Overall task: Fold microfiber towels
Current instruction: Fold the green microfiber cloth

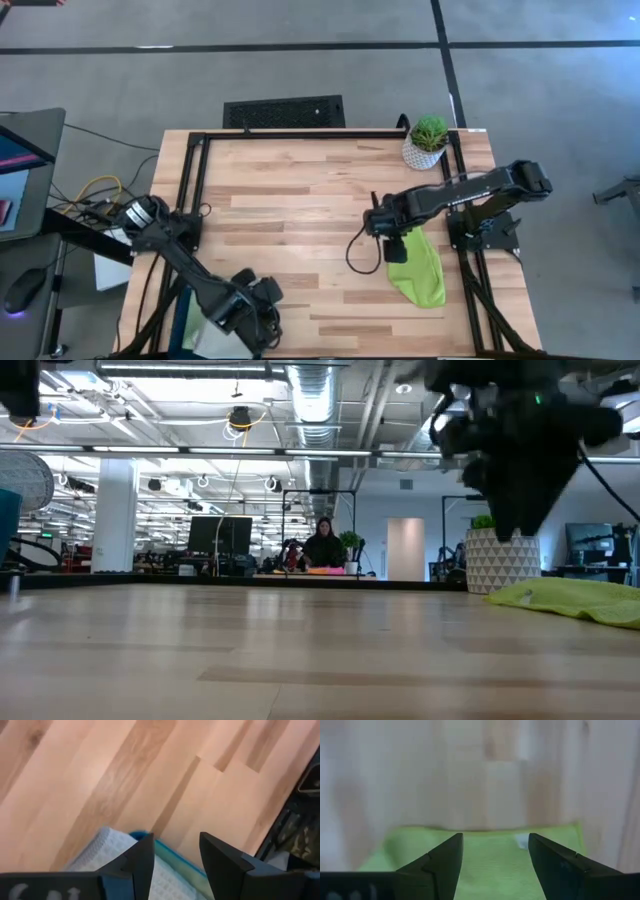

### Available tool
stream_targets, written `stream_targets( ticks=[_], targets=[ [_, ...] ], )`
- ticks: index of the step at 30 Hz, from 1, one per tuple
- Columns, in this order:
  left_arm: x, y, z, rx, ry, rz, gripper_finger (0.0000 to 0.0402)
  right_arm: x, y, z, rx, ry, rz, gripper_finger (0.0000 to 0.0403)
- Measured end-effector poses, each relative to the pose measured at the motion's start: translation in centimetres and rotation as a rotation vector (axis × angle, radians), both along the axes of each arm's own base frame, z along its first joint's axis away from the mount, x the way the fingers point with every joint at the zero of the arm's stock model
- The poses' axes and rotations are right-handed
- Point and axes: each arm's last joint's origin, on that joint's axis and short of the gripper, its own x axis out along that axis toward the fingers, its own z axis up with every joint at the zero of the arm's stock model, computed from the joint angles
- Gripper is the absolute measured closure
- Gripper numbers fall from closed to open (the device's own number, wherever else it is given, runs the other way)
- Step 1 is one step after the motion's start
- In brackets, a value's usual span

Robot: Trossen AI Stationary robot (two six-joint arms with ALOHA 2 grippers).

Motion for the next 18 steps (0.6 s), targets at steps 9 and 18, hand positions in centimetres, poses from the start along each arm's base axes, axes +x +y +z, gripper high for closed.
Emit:
stream_targets(
  ticks=[9,18],
  targets=[
    [0.7,0.8,0.0,0.0,-0.001,0.024,0.0253,-2.9,-0.7,-4.4,-0.089,0.138,-0.198,0.0154],
    [1.3,1.5,0.0,-0.002,-0.002,0.048,0.0253,-1.9,-1.5,-7.2,-0.062,0.027,-0.169,0.0154]
  ],
)
